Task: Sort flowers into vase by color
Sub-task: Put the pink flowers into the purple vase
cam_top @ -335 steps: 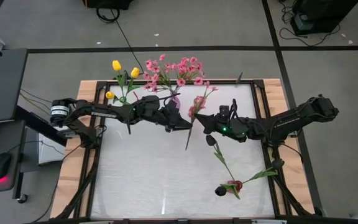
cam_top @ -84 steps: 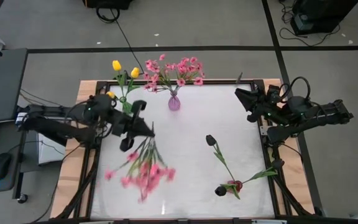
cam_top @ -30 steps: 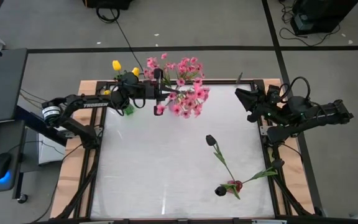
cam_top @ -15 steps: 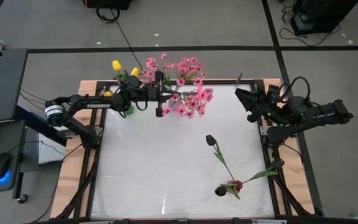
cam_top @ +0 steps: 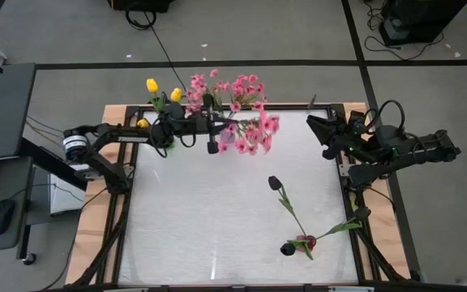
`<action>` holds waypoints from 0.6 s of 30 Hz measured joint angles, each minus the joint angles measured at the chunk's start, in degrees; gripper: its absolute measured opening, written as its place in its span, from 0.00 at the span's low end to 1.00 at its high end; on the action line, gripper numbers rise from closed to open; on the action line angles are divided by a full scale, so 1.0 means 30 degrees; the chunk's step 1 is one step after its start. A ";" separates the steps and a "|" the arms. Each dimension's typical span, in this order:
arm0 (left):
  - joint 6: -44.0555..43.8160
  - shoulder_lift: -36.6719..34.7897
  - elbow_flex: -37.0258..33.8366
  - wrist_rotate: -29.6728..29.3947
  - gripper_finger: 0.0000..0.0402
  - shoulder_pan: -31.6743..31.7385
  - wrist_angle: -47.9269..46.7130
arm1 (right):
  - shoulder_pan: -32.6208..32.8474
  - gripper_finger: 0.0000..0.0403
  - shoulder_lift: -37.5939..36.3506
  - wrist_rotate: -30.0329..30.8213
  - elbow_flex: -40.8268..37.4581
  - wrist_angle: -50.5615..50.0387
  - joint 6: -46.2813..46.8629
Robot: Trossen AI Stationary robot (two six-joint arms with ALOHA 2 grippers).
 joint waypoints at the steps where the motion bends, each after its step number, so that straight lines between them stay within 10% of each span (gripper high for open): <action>1: -0.0204 0.0302 0.0000 -0.0114 0.01 0.0008 0.0552 | 0.0000 0.28 0.0000 0.0000 0.0007 0.0014 -0.0007; 18: -0.0161 0.1916 0.0022 -0.1826 0.01 0.0049 0.2024 | -0.0001 0.28 0.0000 0.0000 0.0003 0.0006 -0.0007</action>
